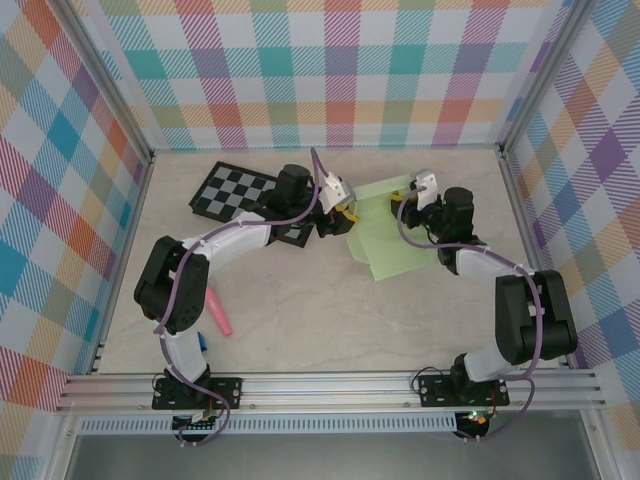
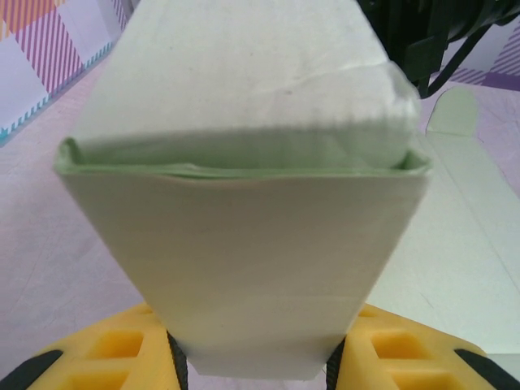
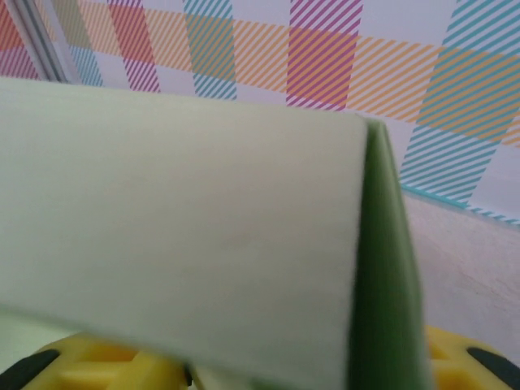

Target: Fold the paper box

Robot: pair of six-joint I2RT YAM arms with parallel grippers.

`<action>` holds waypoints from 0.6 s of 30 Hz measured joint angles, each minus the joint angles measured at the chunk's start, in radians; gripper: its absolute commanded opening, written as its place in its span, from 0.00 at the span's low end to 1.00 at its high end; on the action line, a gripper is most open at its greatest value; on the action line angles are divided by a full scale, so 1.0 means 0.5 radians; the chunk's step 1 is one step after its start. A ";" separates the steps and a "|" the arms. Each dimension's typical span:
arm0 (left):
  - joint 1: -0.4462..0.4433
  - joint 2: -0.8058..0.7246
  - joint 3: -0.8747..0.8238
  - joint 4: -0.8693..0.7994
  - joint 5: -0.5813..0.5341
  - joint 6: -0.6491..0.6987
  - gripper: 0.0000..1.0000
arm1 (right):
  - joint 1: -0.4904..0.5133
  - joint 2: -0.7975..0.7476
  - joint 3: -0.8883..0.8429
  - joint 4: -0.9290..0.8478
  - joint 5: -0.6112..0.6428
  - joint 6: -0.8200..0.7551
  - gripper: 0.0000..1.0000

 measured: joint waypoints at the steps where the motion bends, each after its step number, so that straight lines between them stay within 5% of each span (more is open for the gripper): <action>1: 0.000 0.000 0.000 0.002 -0.009 -0.012 0.32 | 0.001 0.000 0.006 0.002 0.024 -0.007 0.22; 7: -0.011 0.000 -0.001 0.055 -0.039 -0.070 0.32 | -0.001 0.016 0.069 -0.010 0.156 -0.051 0.00; 18: -0.040 0.031 -0.029 0.151 -0.155 -0.209 0.32 | 0.166 0.138 0.122 0.054 0.626 -0.047 0.00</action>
